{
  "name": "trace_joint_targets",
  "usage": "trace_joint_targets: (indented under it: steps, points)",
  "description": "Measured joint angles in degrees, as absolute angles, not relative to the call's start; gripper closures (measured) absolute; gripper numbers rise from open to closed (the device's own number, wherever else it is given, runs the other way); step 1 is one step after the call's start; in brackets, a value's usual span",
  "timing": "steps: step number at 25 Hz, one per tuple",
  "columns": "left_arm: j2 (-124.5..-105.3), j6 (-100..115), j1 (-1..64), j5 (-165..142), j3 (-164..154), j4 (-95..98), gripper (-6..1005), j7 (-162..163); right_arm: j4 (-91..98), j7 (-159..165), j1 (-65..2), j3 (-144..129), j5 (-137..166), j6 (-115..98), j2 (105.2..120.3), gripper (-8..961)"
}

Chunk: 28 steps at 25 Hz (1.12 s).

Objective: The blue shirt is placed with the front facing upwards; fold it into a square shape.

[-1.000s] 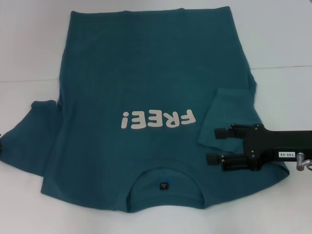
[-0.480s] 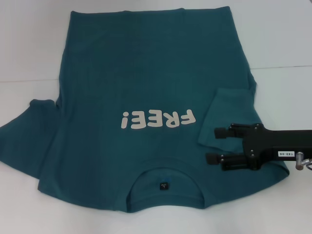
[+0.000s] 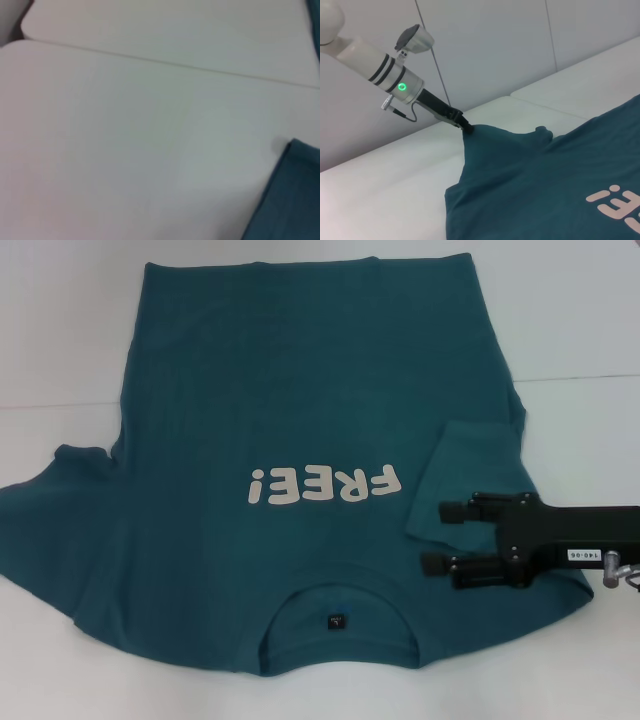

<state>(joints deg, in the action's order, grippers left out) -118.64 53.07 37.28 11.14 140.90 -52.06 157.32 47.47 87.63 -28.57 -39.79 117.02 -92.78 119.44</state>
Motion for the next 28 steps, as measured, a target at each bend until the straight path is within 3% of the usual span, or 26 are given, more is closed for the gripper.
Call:
trace_joint_targets:
  steps: [17, 28]
  points:
    - [-119.33, 51.6, 39.5, 11.4, 138.8, -51.7, 963, 157.0, 46.8, 87.6, -28.4, -39.4, 117.1, -92.8, 119.44, 39]
    - [-123.26, 58.9, 39.9, 12.9, 136.5, -62.6, 962, 156.9, 46.2, 87.2, -28.2, -39.4, 117.0, -92.1, 119.44, 39]
